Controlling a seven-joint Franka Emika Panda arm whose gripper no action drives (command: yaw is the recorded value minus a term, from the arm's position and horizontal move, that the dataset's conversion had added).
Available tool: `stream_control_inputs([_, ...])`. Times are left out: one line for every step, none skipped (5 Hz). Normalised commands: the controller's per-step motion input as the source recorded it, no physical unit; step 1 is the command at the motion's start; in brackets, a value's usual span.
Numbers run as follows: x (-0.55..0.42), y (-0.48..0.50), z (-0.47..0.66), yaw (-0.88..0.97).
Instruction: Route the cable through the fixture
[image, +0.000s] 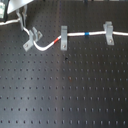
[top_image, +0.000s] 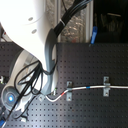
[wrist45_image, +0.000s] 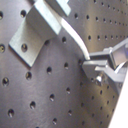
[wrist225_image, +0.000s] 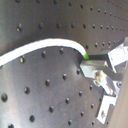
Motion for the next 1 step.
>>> stream_control_inputs([0.0,0.0,0.0,0.07])
